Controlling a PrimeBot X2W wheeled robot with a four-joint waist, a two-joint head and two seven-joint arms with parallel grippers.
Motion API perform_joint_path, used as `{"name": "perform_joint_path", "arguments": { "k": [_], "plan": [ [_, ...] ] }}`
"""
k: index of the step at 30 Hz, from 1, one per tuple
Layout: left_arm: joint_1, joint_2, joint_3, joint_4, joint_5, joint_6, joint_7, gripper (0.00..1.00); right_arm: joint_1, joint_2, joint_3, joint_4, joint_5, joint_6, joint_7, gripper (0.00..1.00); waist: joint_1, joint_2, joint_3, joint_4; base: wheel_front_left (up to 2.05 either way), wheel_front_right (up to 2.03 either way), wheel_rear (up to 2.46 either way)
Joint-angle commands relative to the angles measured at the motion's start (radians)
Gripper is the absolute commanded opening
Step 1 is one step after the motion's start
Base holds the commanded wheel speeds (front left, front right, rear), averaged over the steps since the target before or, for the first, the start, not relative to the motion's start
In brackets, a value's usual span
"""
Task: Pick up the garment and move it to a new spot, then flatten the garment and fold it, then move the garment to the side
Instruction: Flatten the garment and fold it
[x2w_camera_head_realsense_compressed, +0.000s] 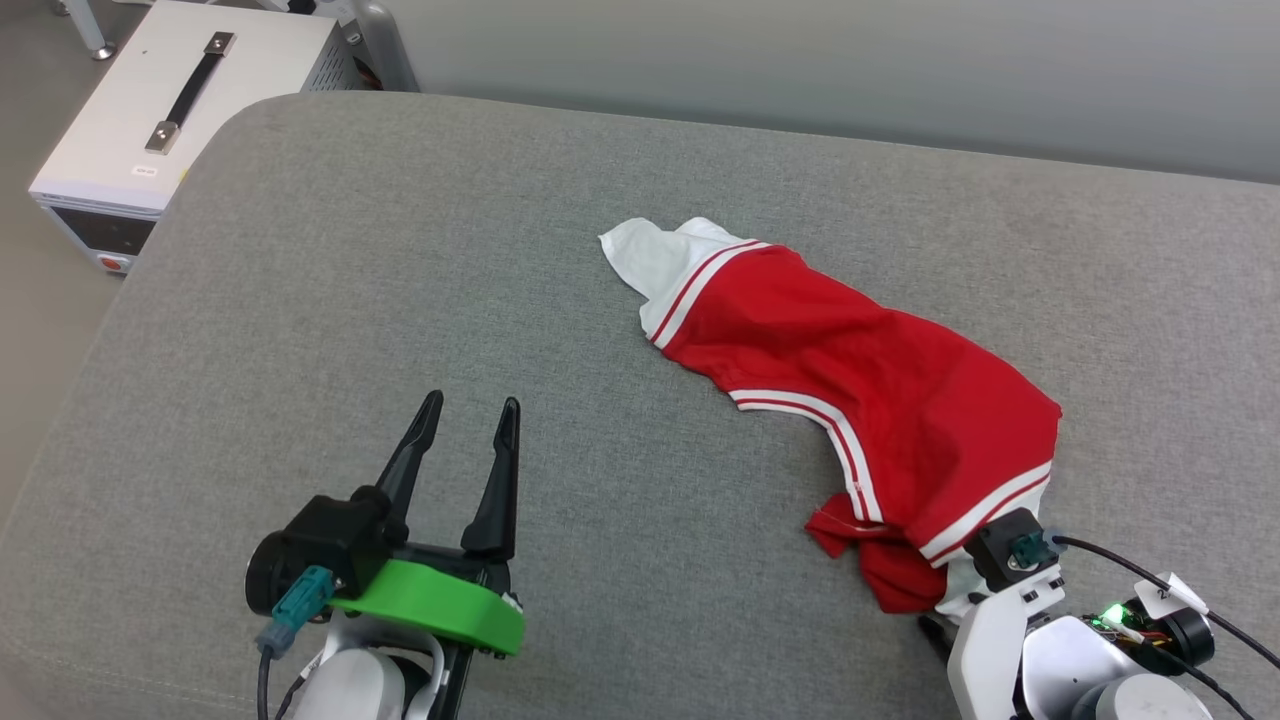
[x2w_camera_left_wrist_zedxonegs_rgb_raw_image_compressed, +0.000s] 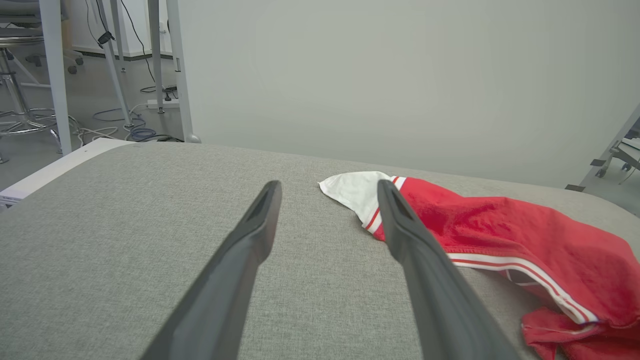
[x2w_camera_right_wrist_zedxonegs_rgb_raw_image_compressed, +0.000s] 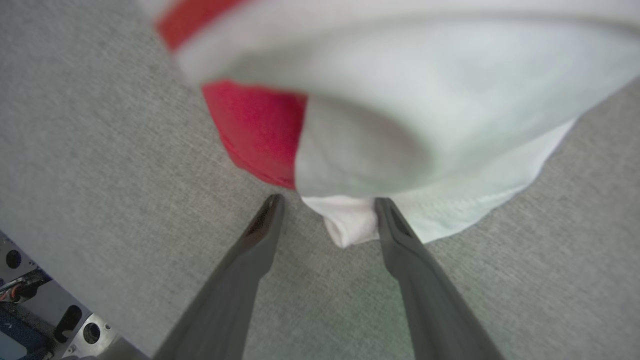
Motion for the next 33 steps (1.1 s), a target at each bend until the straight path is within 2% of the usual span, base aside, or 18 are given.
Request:
{"name": "perform_joint_path", "arguments": {
  "k": [1, 6, 12, 18, 22, 27, 33],
  "plan": [
    [-0.011, -0.005, 0.001, 0.000, -0.001, -0.003, -0.006, 1.00, 0.004, 0.001, 0.014, 0.027, 0.009, -0.001, 0.011, 0.00, 0.0000, 0.0000, -0.004, -0.003, 0.00, 0.00, 0.00],
    [-0.003, -0.003, 0.009, 0.010, 0.000, -0.003, -0.006, 1.00, 0.018, -0.020, 0.005, 0.027, 0.020, -0.001, 0.012, 0.00, 0.0000, 0.0000, -0.028, -0.024, 0.00, 0.00, 0.00],
    [0.011, -0.003, 0.013, 0.016, -0.001, -0.003, -0.006, 1.00, 0.066, -0.105, -0.021, -0.020, 0.036, -0.001, 0.030, 0.00, 0.0000, 0.0000, -0.068, -0.067, 0.00, 0.00, 0.00],
    [0.021, -0.004, 0.008, 0.021, 0.003, -0.003, -0.006, 1.00, 0.099, -0.249, -0.075, -0.050, 0.062, -0.001, 0.056, 0.00, 0.0000, 0.0000, -0.094, -0.107, 0.00, 0.00, 0.00],
    [0.016, -0.004, -0.002, 0.022, 0.005, -0.003, -0.006, 1.00, 0.067, -0.350, -0.118, -0.011, 0.029, -0.001, 0.013, 0.00, 0.0000, 0.0000, -0.093, -0.118, 0.00, 0.00, 0.00],
    [0.010, -0.003, -0.005, 0.023, 0.006, -0.003, -0.006, 1.00, 0.002, -0.361, -0.169, 0.089, -0.035, -0.001, -0.081, 0.00, 0.0000, 0.0000, -0.084, -0.124, 0.00, 0.00, 0.00],
    [0.004, -0.001, -0.014, 0.036, 0.000, -0.003, -0.006, 1.00, -0.064, -0.309, -0.199, 0.241, -0.121, -0.001, -0.193, 0.00, 0.0000, 0.0000, -0.072, -0.122, 0.00, 0.00, 0.00]
  ]
}}
